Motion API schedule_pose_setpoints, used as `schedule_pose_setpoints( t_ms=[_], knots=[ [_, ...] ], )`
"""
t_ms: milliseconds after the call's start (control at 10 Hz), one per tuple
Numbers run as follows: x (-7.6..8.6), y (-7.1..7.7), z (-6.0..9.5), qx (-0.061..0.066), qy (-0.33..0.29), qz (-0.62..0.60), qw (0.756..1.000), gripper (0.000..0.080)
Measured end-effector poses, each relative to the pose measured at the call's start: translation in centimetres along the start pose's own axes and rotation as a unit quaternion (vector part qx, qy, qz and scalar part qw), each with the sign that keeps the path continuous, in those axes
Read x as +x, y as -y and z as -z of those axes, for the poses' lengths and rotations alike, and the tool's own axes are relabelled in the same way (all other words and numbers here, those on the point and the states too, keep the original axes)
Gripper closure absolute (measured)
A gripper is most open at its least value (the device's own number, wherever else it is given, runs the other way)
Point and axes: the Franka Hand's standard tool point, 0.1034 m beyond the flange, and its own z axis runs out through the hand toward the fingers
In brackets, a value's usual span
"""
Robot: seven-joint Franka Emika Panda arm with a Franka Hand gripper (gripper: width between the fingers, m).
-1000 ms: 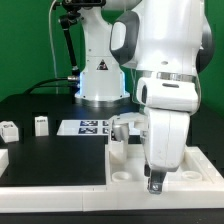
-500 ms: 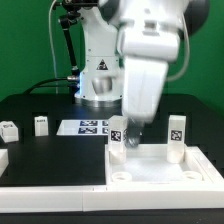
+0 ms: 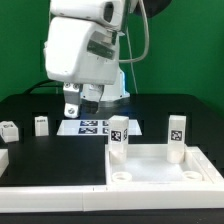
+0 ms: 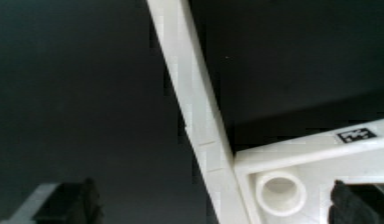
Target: Assemble square table
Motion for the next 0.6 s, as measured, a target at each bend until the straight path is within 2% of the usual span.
schedule_pose_setpoints(
  t_ms=[300,400,500,600],
  knots=[
    [-0.2,0.2,-0.2,0.001,0.001,-0.096,0.995,0.0150],
    [-1.3,1.2,-0.7,0.004,0.002,-0.152,0.988,0.0150],
    [-3.5,2.7,-0.8,0.022,0.016,-0.178,0.984,0.0150],
    [-5.1,3.5,-0.7,0.035,0.020,-0.223,0.974,0.0150]
  ],
)
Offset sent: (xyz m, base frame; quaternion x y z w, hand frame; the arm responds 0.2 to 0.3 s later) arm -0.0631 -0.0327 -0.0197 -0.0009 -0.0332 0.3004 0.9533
